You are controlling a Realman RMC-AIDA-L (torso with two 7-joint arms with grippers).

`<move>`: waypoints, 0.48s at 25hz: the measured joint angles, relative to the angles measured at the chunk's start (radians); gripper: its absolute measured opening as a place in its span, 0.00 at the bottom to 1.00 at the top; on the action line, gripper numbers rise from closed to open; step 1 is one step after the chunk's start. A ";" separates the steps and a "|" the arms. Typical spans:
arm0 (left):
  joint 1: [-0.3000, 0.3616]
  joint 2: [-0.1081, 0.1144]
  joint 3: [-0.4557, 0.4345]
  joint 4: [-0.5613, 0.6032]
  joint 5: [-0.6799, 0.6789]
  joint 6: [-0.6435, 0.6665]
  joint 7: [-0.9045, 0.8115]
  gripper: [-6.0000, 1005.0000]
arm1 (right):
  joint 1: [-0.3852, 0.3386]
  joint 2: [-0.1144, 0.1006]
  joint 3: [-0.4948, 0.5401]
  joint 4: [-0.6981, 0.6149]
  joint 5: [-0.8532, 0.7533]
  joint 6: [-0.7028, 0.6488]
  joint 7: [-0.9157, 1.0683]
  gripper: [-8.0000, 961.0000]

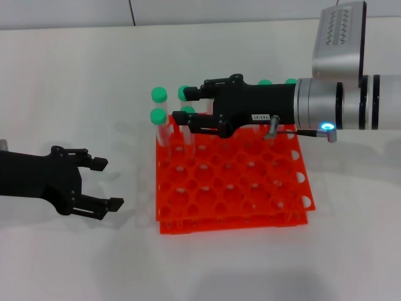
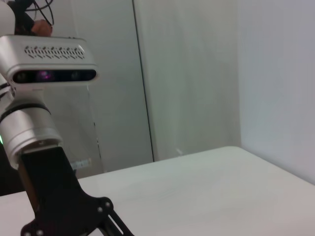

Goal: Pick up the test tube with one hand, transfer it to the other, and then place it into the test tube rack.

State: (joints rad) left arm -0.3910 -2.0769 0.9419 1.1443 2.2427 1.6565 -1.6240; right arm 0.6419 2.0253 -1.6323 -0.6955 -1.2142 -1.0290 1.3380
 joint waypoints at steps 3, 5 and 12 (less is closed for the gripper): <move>0.000 0.000 0.000 0.000 0.000 0.002 0.000 0.89 | -0.010 -0.002 0.001 -0.016 0.001 -0.004 0.001 0.46; 0.001 0.000 0.000 0.000 0.000 0.003 0.001 0.89 | -0.034 -0.004 0.002 -0.046 0.001 -0.004 0.002 0.55; 0.006 0.001 -0.005 0.004 -0.008 0.006 0.005 0.89 | -0.178 -0.016 0.022 -0.216 -0.005 -0.002 0.007 0.77</move>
State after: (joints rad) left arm -0.3850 -2.0759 0.9374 1.1482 2.2342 1.6628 -1.6188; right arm 0.4635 2.0097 -1.6105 -0.9115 -1.2193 -1.0309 1.3446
